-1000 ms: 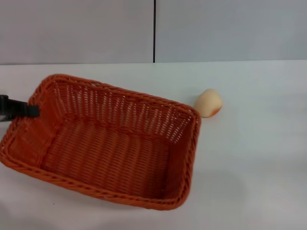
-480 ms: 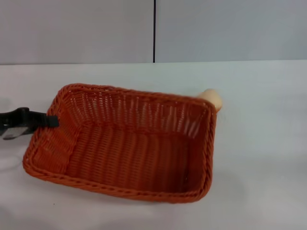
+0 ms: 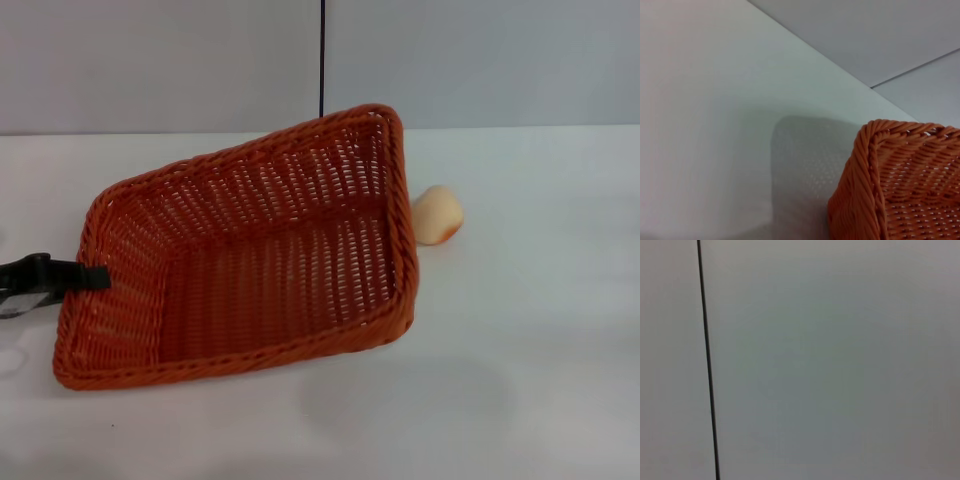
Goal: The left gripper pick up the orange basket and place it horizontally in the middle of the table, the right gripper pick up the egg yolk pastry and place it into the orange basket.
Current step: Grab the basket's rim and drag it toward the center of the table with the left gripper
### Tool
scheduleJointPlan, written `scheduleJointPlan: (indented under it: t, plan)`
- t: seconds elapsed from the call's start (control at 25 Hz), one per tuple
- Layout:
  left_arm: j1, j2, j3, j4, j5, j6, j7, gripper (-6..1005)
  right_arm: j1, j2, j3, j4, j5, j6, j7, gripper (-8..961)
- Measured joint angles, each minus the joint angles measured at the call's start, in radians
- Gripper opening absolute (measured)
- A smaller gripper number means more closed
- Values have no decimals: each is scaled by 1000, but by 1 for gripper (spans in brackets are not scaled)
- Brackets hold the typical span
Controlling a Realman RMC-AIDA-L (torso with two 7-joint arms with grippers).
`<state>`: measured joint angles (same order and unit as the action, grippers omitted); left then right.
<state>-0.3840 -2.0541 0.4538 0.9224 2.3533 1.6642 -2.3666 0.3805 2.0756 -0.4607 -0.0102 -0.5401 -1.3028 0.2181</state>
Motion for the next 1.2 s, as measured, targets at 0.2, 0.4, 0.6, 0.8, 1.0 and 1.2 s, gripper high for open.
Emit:
scheduleJointPlan:
  t: [0.2,0.4,0.6,0.8,1.0,1.2]
  plan:
    - [1,3,-1,4,-25,30,15,163,12,0,-2,-9,0,14,5,563]
    - [-3,23,-2,6,-69,72,34,162,16,0,-3,-10,0,20,5,562]
    - [-7,34,-1,1,-108,88,38,163,17,0,2,-10,0,31,5,561]
    - [-8,35,3,1,-115,103,41,169,17,0,4,-10,3,32,5,560]
    - [-8,41,3,1,-116,126,43,175,17,0,4,-12,5,32,5,559]
    - [-10,46,5,1,-116,164,43,182,21,0,4,-13,5,32,4,558]
